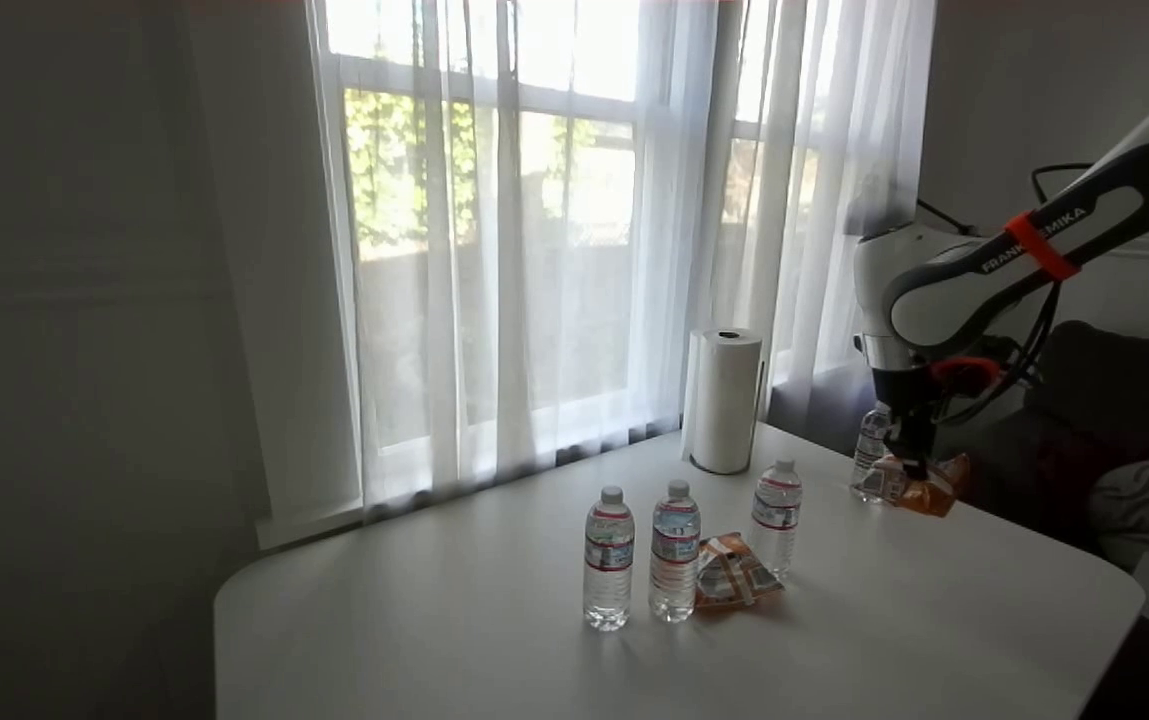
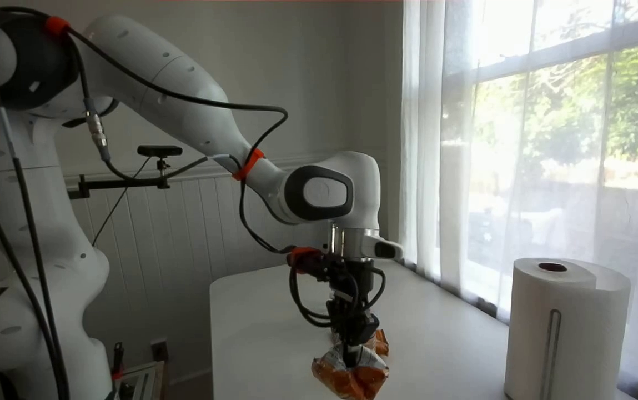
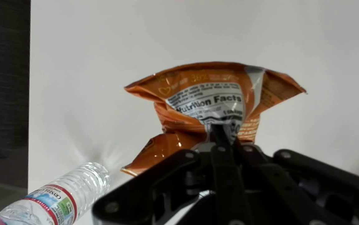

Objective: Move two water bottles and the two packets to the right

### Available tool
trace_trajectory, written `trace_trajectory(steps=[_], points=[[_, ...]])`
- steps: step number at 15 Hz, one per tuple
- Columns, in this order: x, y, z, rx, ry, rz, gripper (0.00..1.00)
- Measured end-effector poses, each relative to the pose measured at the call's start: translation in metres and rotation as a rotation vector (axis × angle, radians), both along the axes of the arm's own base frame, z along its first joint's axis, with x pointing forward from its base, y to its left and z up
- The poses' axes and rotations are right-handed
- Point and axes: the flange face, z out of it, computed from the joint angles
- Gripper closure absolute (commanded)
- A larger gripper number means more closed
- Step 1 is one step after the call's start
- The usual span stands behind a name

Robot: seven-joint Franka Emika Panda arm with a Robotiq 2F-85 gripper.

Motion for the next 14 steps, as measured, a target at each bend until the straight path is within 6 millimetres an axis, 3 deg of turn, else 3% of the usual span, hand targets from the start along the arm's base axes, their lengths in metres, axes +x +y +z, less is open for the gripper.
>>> trace_trajectory(steps=[9, 14], points=[[0.05, -0.058, -0.038, 0.06, -0.166, -0.049, 1.0], [0.073, -0.077, -0.06, 0.09, -0.201, -0.058, 1.0]])
